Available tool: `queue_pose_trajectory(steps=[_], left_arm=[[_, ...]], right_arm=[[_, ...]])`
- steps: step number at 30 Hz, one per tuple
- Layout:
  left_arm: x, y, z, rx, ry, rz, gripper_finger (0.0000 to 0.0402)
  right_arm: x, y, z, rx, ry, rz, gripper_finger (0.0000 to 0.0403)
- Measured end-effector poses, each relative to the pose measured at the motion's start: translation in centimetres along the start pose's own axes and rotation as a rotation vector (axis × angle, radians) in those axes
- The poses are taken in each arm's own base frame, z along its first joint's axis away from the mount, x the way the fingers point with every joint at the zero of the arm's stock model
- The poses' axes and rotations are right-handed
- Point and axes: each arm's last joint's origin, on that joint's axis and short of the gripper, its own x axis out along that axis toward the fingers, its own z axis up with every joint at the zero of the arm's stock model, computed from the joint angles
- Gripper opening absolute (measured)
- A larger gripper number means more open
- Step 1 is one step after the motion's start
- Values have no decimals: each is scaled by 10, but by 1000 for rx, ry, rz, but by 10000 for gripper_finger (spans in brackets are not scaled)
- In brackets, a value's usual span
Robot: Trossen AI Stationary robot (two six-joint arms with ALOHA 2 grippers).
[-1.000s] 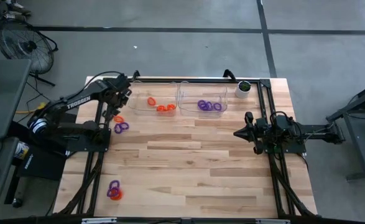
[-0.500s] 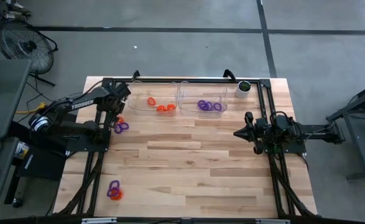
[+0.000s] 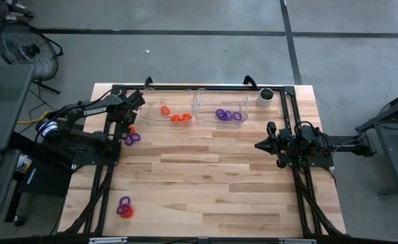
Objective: Sort spring keychains
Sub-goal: Put the orange spring keychain into the left transparent bin
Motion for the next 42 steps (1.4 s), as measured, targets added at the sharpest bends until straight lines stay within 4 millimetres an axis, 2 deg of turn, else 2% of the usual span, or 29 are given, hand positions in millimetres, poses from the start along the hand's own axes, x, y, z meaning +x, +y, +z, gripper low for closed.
queue_pose_trajectory(steps=[8,18,30,35,42], left_arm=[[1,0,1,-29,-33,-5,202],[14,-7,-4,-21,-58,20,202],[19,-8,-5,-17,-85,31,200],[19,-8,-5,-39,-84,29,157],[19,-8,-5,-43,-85,30,35]], right_arm=[[0,0,0,0,0,0,12],[0,0,0,0,0,0,12],[0,0,0,0,0,0,12],[0,0,0,0,0,0,12],[0,0,0,0,0,0,12]])
